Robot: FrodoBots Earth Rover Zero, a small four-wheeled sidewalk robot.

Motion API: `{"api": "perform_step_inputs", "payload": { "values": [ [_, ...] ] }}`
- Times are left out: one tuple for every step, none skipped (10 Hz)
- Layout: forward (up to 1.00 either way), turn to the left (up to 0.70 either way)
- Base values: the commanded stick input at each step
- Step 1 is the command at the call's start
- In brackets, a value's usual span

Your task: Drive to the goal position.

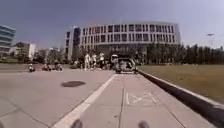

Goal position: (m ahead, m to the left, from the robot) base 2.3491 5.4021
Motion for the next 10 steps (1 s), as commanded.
{"api": "perform_step_inputs", "payload": {
  "values": [
    [0.7, 0.06],
    [0.7, 0.0],
    [0.7, 0.0],
    [0.7, 0.0],
    [0.7, 0.01],
    [0.7, 0.03],
    [0.7, 0.03],
    [0.7, 0.01],
    [0.7, 0.0],
    [0.7, 0.0]
  ]
}}
